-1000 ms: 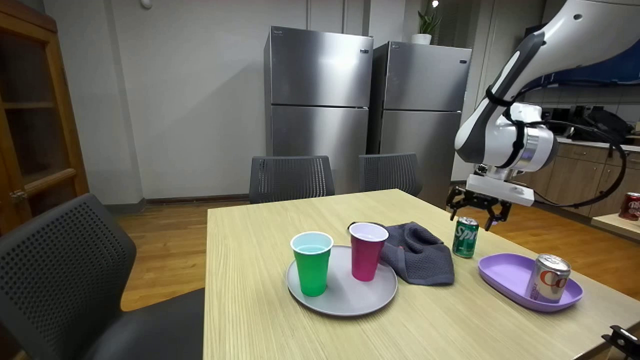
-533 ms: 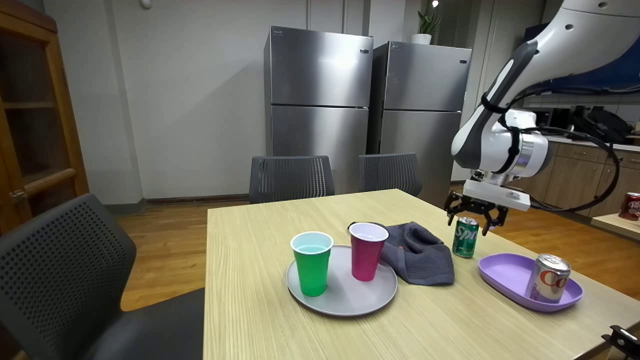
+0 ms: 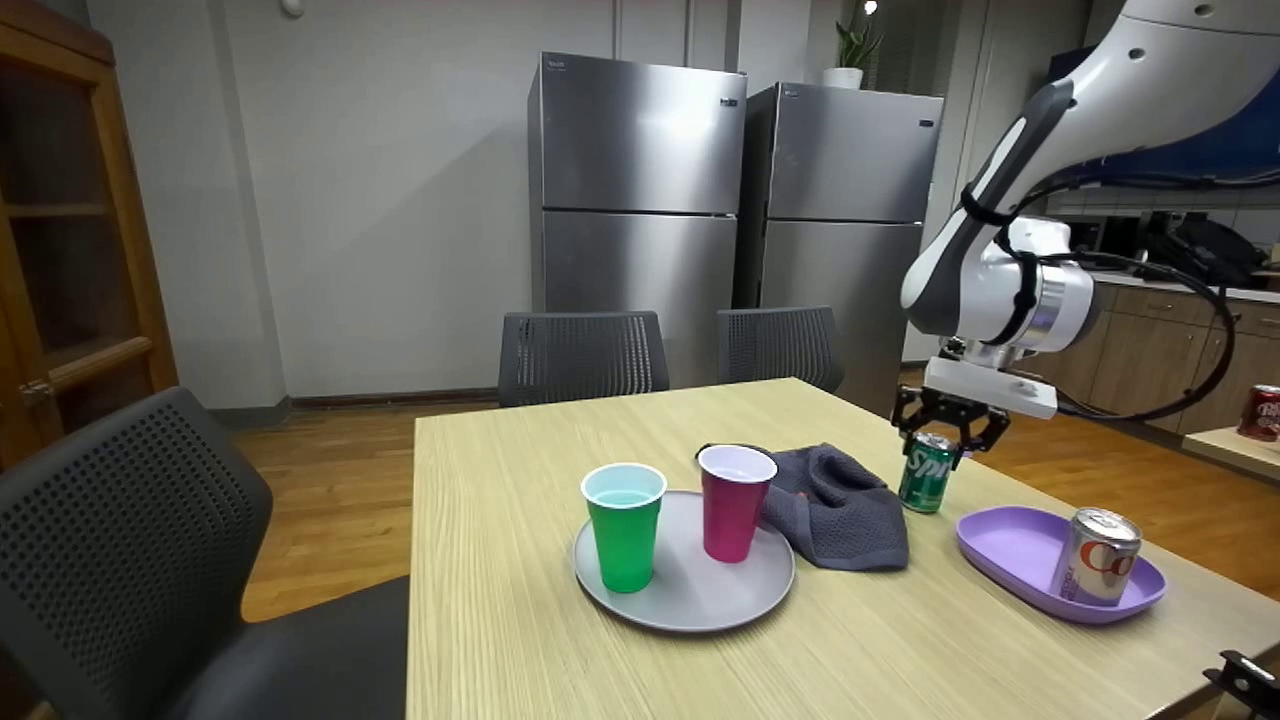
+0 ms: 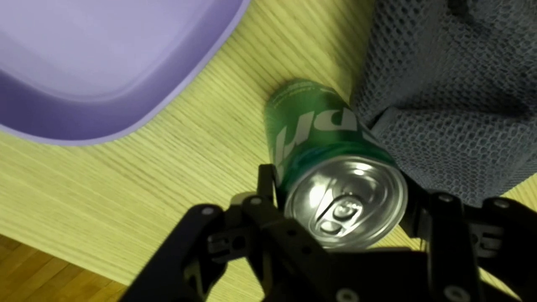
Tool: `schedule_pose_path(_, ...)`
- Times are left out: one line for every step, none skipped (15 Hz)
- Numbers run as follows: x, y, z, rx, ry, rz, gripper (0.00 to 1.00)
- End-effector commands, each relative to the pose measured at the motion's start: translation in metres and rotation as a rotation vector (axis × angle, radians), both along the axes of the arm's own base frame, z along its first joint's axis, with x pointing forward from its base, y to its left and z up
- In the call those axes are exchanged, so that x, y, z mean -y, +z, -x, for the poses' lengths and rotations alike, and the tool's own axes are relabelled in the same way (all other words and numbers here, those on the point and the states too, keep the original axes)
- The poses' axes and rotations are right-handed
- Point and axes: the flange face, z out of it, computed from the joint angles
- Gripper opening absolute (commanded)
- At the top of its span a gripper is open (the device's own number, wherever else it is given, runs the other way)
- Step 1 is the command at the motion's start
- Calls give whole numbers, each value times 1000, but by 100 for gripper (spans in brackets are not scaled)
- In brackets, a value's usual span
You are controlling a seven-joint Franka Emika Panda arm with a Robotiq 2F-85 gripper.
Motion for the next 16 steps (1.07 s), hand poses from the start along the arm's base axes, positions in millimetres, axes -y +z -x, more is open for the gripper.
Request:
schedule_pose_path(0,8,-5,2,8,-27,40)
schedule_pose_path(1,9,-5,2,6,-32,39)
schedule_pose_path(1,11,-4,1,4,-35,39)
schedule_pose_path(3,14,-3,3,2,-35,39)
schedule_pose_path(4,19,-2,6,-2,-37,39)
schedule_pose_path(6,23,0,9,0,-39,39)
schedule_pose_path(8,29,1,12,-3,-37,39)
schedule_pose_path(11,36,3,20,-3,-38,39)
schedule_pose_path(14,42,4,28,-5,-36,39)
schedule_pose_path(17,49,6,38,-5,-36,39)
schedule_pose_path(19,56,8,46,-5,-35,39)
schedule_pose_path(21,63,10,47,5,-53,39)
schedule_pose_path(23,70,13,53,13,-65,39)
schedule_pose_path(25,76,17,61,20,-75,39)
schedule_pose_path(27,81,20,67,25,-87,39)
schedule_pose_path(30,86,25,73,28,-92,39)
